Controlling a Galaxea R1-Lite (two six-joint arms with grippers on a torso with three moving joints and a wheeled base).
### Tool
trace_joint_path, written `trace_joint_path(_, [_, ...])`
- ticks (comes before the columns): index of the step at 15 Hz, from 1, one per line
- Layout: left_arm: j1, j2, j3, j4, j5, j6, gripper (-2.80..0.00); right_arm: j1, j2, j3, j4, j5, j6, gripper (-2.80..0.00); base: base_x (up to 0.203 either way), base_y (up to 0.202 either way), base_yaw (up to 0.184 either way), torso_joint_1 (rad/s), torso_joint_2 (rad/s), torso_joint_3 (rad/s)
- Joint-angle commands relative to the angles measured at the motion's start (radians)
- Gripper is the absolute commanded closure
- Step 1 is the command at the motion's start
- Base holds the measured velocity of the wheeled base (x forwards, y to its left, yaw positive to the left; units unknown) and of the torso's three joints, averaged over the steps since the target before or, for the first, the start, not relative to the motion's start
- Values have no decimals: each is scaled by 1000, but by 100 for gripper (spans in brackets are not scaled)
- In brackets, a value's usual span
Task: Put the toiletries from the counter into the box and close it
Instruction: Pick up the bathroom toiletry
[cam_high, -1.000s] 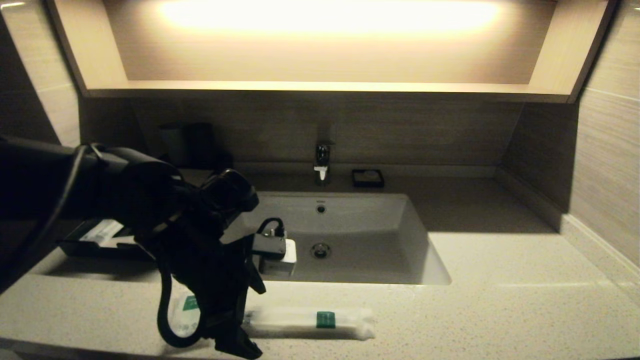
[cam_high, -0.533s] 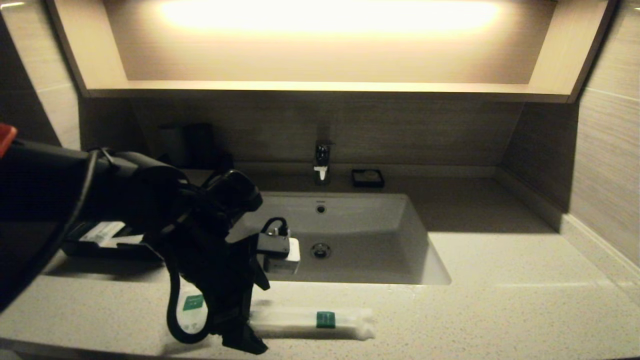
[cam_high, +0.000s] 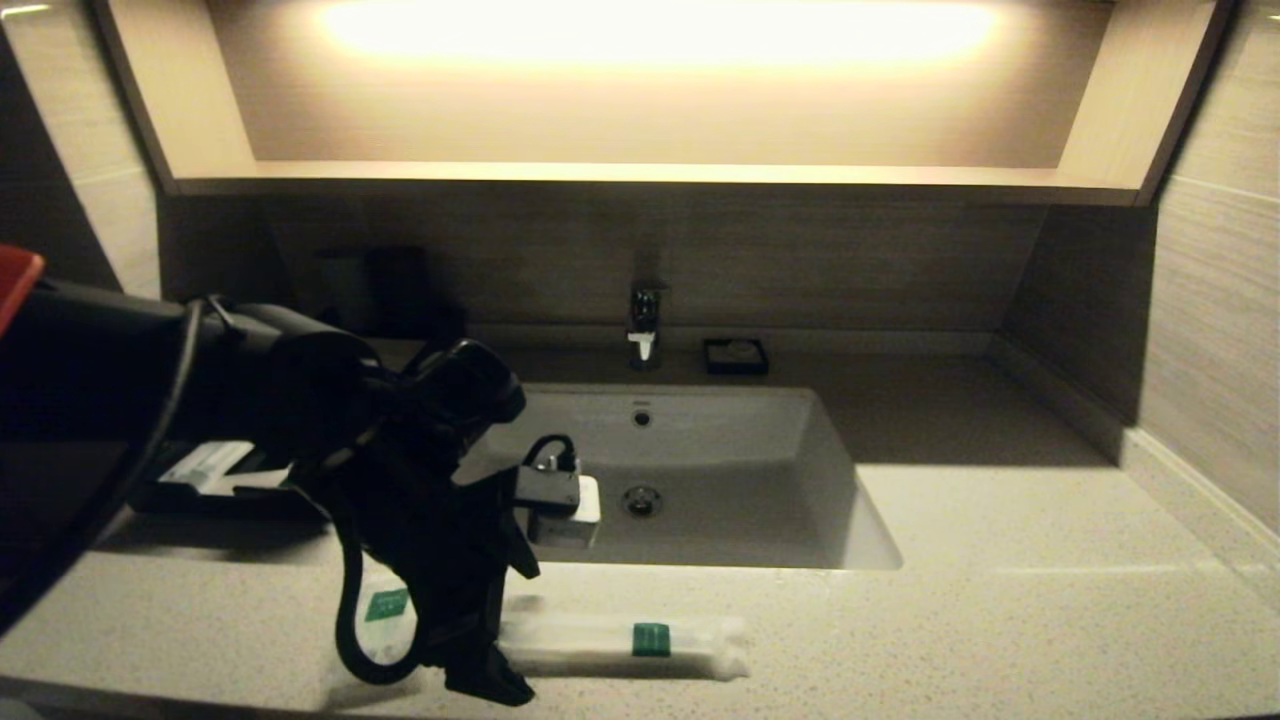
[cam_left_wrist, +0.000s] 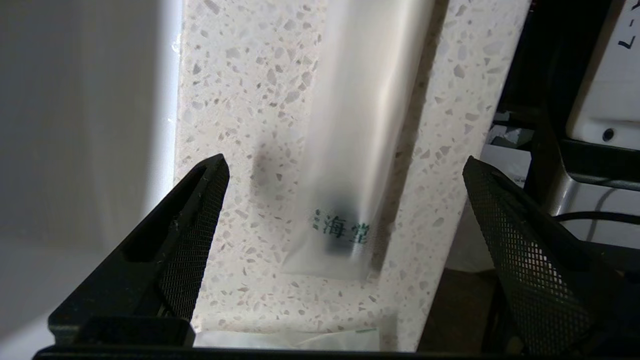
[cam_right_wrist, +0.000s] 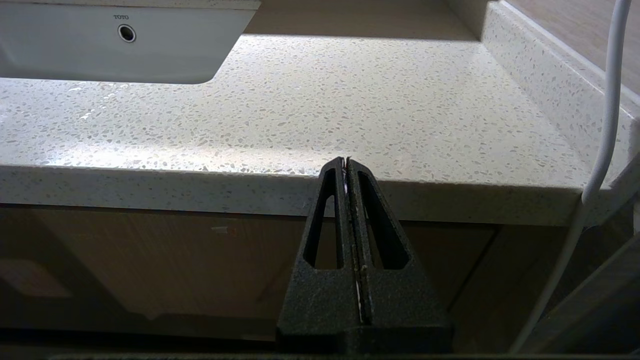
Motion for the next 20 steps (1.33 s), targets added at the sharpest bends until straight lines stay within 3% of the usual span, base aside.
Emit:
trace_joint_path(1, [11,-6,3,7,-1,8,-280,0,1,2,0,1,0,0,0,0,0,0,0,0])
trace_joint_path(8, [-34,-55,3,4,-9,-1,-280,0,1,2,0,1,0,0,0,0,0,0,0,0])
trace_joint_path(20, [-113,4,-37,-2,-5,-24,-280,0,1,2,0,1,0,0,0,0,0,0,0,0])
